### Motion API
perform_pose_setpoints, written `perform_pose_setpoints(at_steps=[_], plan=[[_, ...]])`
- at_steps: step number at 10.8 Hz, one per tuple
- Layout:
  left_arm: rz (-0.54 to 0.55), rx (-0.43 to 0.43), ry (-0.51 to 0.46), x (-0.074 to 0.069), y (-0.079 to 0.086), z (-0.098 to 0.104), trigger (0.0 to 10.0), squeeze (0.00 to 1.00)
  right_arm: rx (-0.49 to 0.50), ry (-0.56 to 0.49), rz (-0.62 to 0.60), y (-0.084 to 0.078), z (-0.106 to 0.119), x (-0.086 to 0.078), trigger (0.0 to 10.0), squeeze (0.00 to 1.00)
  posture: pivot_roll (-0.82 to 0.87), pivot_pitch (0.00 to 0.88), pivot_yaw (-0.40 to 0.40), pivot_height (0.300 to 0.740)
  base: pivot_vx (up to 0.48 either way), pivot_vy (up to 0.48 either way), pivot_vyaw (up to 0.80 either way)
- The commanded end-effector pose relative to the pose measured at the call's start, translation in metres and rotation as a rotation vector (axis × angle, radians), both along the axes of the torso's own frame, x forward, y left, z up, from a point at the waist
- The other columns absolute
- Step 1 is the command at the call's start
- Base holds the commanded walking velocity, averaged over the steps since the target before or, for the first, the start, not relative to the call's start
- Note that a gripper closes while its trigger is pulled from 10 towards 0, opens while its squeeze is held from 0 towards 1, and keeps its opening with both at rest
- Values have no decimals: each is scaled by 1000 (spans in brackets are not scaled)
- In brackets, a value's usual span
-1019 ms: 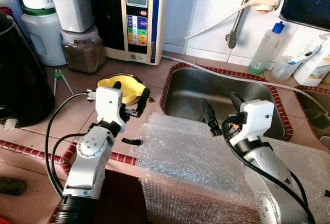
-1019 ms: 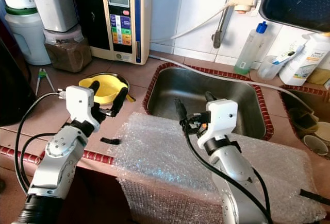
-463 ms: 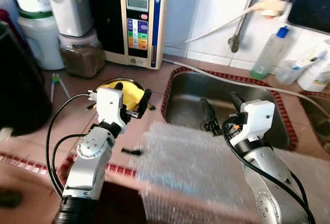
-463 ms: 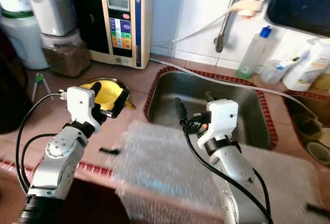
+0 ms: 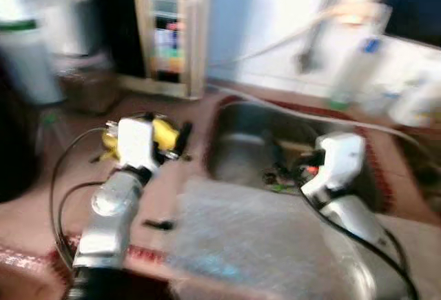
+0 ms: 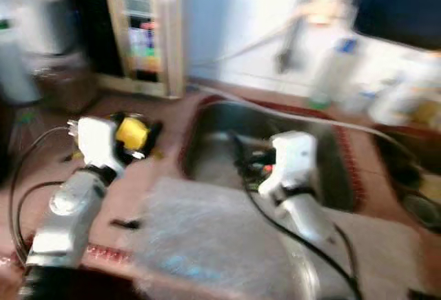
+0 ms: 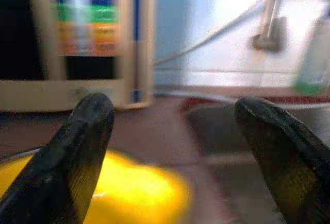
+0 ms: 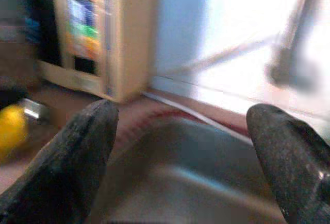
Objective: Kitchen organization
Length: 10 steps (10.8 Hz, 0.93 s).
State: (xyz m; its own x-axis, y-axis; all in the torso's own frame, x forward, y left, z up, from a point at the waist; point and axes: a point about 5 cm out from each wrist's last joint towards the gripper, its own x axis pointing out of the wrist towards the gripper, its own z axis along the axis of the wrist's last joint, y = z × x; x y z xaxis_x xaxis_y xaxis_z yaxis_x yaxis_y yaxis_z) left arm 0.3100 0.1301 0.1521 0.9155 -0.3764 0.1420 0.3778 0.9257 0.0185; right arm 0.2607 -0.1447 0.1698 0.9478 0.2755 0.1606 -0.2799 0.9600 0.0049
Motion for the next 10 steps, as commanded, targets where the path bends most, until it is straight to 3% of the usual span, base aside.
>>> perform_pose_setpoints(at_steps=[1, 7, 9, 10], plan=[[-4, 9, -16, 0, 2, 5, 10000, 0, 0, -21, 7, 1, 5, 1, 10000, 0, 114, 0, -72, 740, 0, 0, 0], [-15, 21, -14, -1, 1, 4, 10000, 0, -2, -27, -8, 1, 4, 2, 10000, 0, 115, 0, -65, 740, 0, 0, 0], [31, 81, -18, 0, 7, 0, 10000, 0, -2, -12, -2, 0, 2, 0, 10000, 0, 117, 0, -64, 740, 0, 0, 0], [113, 75, -35, 3, 17, 3, 10000, 0, 11, 46, 88, 5, -6, -8, 10000, 0, 118, 0, -68, 740, 0, 0, 0]])
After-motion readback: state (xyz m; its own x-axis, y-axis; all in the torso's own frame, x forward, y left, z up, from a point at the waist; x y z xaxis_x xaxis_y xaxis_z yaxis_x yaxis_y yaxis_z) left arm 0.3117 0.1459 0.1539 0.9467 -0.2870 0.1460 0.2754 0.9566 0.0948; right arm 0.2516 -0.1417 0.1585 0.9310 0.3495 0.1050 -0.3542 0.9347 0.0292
